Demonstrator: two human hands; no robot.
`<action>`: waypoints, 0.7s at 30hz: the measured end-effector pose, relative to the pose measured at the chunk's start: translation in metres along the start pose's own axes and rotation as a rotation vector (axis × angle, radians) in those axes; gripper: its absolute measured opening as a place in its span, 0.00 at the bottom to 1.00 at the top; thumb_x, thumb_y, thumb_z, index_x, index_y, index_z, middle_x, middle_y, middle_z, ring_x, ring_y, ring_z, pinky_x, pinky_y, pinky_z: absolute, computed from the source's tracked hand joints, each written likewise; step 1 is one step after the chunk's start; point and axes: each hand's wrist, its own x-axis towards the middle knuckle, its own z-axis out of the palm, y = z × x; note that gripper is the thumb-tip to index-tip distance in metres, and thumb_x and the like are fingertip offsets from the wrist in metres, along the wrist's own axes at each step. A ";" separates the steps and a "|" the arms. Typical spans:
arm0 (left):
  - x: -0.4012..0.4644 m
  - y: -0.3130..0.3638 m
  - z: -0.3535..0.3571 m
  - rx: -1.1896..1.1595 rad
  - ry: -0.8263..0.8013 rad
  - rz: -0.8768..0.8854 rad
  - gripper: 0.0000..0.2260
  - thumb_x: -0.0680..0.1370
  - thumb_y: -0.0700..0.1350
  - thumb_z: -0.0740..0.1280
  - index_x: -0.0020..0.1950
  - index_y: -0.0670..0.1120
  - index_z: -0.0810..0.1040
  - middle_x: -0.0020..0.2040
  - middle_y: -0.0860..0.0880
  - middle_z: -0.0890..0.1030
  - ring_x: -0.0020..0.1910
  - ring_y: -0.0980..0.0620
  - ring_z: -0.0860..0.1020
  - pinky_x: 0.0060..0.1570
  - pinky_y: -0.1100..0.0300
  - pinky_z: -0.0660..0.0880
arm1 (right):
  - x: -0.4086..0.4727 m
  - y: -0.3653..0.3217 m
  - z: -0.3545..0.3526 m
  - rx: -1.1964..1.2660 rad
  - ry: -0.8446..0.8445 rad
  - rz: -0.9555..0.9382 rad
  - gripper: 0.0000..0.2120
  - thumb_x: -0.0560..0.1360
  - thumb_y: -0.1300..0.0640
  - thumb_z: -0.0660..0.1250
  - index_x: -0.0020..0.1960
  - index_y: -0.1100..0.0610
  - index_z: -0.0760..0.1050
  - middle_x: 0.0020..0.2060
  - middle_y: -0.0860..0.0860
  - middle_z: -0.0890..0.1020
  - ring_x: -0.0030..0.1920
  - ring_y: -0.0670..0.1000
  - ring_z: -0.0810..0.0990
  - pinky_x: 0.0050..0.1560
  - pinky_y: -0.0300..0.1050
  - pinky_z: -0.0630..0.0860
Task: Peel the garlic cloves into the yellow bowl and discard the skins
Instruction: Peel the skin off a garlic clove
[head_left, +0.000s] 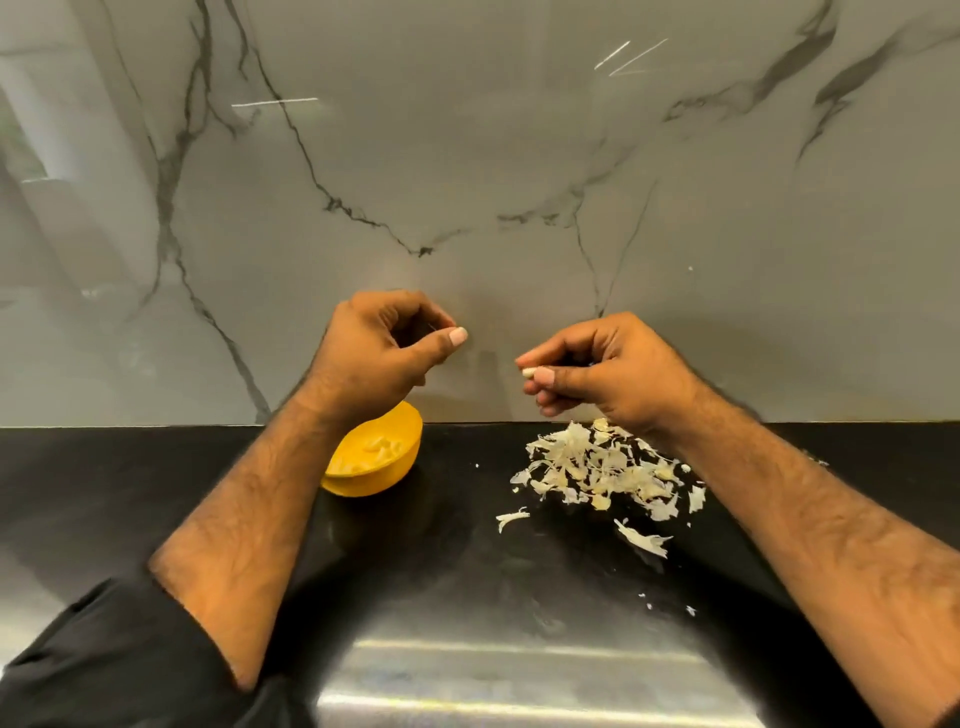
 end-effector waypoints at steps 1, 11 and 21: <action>-0.001 -0.003 -0.002 0.005 -0.004 -0.025 0.06 0.79 0.49 0.78 0.49 0.48 0.87 0.39 0.44 0.85 0.37 0.43 0.84 0.37 0.49 0.85 | 0.000 -0.001 0.000 0.041 0.007 0.007 0.07 0.76 0.67 0.74 0.54 0.63 0.86 0.43 0.59 0.88 0.42 0.55 0.88 0.46 0.48 0.86; 0.003 -0.035 -0.044 0.064 0.174 -0.176 0.09 0.78 0.51 0.77 0.43 0.47 0.85 0.34 0.50 0.85 0.32 0.55 0.82 0.36 0.58 0.80 | 0.036 -0.033 0.068 -0.083 -0.127 -0.013 0.05 0.78 0.63 0.75 0.52 0.64 0.85 0.40 0.59 0.87 0.39 0.53 0.86 0.43 0.46 0.86; 0.005 -0.031 -0.045 0.044 0.098 -0.192 0.10 0.78 0.51 0.77 0.45 0.45 0.85 0.35 0.47 0.85 0.30 0.55 0.83 0.32 0.54 0.83 | 0.047 -0.029 0.067 -0.758 -0.164 0.109 0.02 0.77 0.57 0.77 0.47 0.51 0.85 0.37 0.47 0.87 0.39 0.47 0.87 0.42 0.43 0.84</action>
